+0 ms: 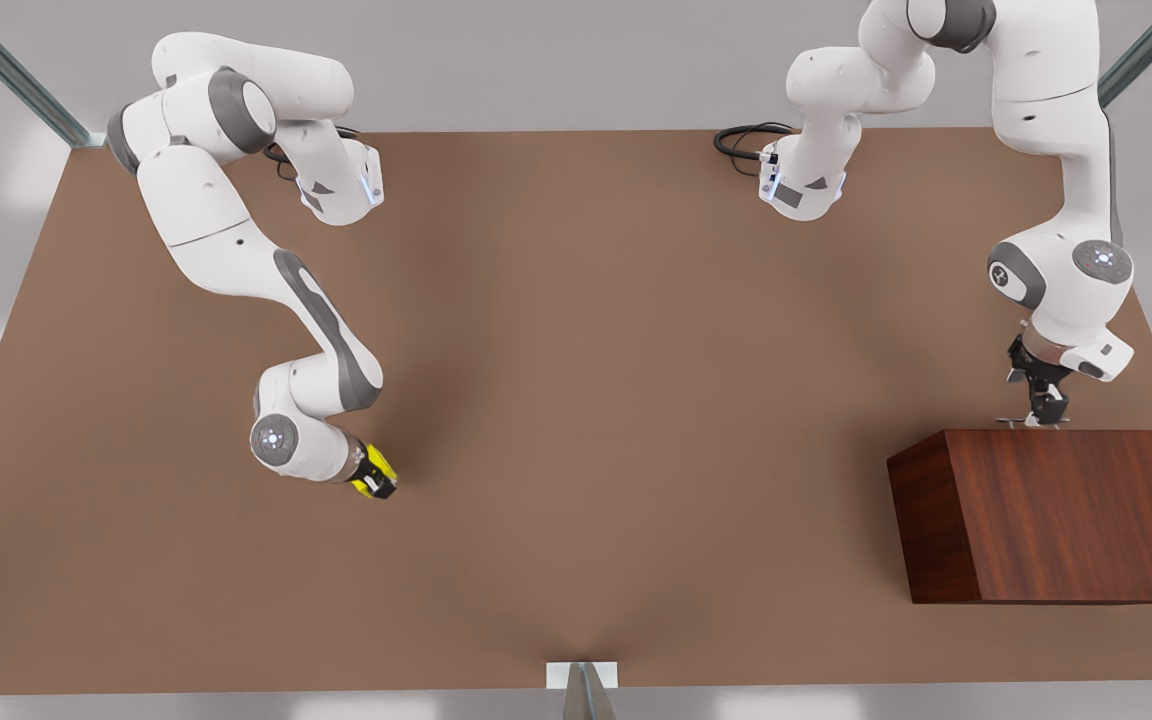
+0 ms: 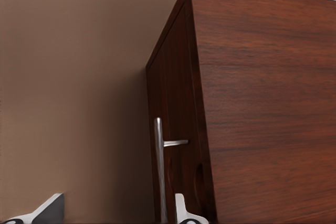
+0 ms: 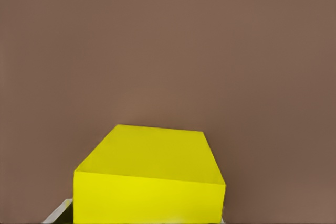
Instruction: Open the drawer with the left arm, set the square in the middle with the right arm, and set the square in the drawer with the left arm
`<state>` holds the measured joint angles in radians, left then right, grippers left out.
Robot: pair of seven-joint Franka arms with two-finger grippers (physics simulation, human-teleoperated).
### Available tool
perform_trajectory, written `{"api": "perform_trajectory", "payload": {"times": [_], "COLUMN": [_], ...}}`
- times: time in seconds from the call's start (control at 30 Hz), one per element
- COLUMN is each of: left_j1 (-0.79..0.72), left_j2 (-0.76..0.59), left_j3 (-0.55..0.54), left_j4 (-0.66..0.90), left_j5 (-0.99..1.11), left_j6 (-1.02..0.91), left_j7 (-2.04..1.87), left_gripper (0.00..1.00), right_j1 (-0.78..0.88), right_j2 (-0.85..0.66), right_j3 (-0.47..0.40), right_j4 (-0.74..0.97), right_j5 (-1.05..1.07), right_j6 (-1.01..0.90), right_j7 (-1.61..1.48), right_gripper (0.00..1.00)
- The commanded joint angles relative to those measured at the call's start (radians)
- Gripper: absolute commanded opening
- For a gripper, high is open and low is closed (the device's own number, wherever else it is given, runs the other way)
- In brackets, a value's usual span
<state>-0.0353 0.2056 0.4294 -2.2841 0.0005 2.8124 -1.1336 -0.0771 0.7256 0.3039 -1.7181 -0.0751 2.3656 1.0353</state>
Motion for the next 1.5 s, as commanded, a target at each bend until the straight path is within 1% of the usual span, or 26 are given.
{"api": "perform_trajectory", "payload": {"times": [0.0, 0.2, 0.23, 0.33, 0.43, 0.6, 0.67, 0.7, 0.87, 0.9, 1.0, 1.07, 1.2, 1.3, 1.33, 1.4, 1.47], "left_j1": [0.0, 0.0, 0.0, 0.0, 0.0, 0.0, 0.002, 0.002, 0.002, 0.002, 0.002, 0.002, 0.002, 0.002, 0.002, 0.002, 0.002], "left_j2": [0.0, 0.0, 0.0, -0.014, -0.023, -0.029, -0.035, -0.038, -0.052, -0.052, -0.066, -0.077, -0.083, -0.083, -0.084, -0.091, -0.1], "left_j3": [0.0, 0.002, 0.0, 0.002, 0.005, 0.008, 0.009, 0.011, 0.012, 0.014, 0.018, 0.029, 0.043, 0.043, 0.043, 0.043, 0.043], "left_j4": [0.0, -0.003, -0.003, -0.003, -0.003, -0.005, -0.005, -0.005, -0.003, -0.003, -0.003, -0.003, -0.003, -0.003, -0.003, -0.003, -0.002], "left_j5": [0.0, 0.0, 0.0, 0.0, 0.0, 0.001, 0.004, 0.006, 0.01, 0.013, 0.029, 0.046, 0.067, 0.07, 0.07, 0.07, 0.07], "left_j6": [-0.001, -0.019, -0.028, -0.068, -0.09, -0.123, -0.139, -0.154, -0.197, -0.202, -0.231, -0.255, -0.274, -0.297, -0.303, -0.324, -0.35], "left_j7": [0.0, 0.0, 0.0, -0.002, -0.002, 0.0, 0.0, 0.0, 0.002, 0.002, 0.002, 0.002, 0.0, 0.0, 0.0, 0.0, 0.0], "left_gripper": [1.0, 1.0, 1.0, 1.0, 1.0, 1.0, 1.0, 1.0, 1.0, 1.0, 1.0, 1.0, 1.0, 1.0, 1.0, 1.0, 1.0], "right_j1": [0.0, 0.0, 0.0, 0.0, 0.002, 0.023, 0.056, 0.069, 0.207, 0.255, 0.361, 0.413, 0.54, 0.626, 0.651, 0.755, 0.801], "right_j2": [0.0, 0.009, 0.008, 0.006, 0.006, -0.005, -0.032, -0.046, -0.112, -0.121, -0.114, -0.094, 0.014, 0.116, 0.144, 0.209, 0.279], "right_j3": [0.0, -0.012, -0.012, -0.012, -0.012, -0.016, -0.017, -0.017, -0.016, -0.014, -0.006, -0.005, -0.011, -0.016, -0.017, -0.088, -0.094], "right_j4": [0.0, -0.006, -0.005, -0.003, 0.0, 0.006, 0.011, 0.025, 0.068, 0.084, 0.183, 0.233, 0.439, 0.601, 0.649, 0.755, 0.842], "right_j5": [0.0, -0.021, -0.021, -0.021, -0.021, -0.02, -0.018, -0.017, -0.017, -0.02, -0.012, -0.008, -0.012, -0.015, -0.015, -0.012, -0.011], "right_j6": [0.006, 0.037, 0.035, 0.035, 0.035, 0.024, 0.015, -0.023, -0.143, -0.164, -0.275, -0.281, -0.353, -0.353, -0.351, -0.351, -0.348], "right_j7": [0.0, 0.0, 0.002, 0.002, 0.0, 0.008, 0.069, 0.1, 0.282, 0.33, 0.399, 0.43, 0.508, 0.644, 0.655, 0.756, 0.821], "right_gripper": [0.81, 0.8, 0.76, 0.74, 0.66, 0.65, 0.65, 0.65, 0.65, 0.65, 0.65, 0.65, 0.65, 0.65, 0.63, 0.63, 0.63]}}
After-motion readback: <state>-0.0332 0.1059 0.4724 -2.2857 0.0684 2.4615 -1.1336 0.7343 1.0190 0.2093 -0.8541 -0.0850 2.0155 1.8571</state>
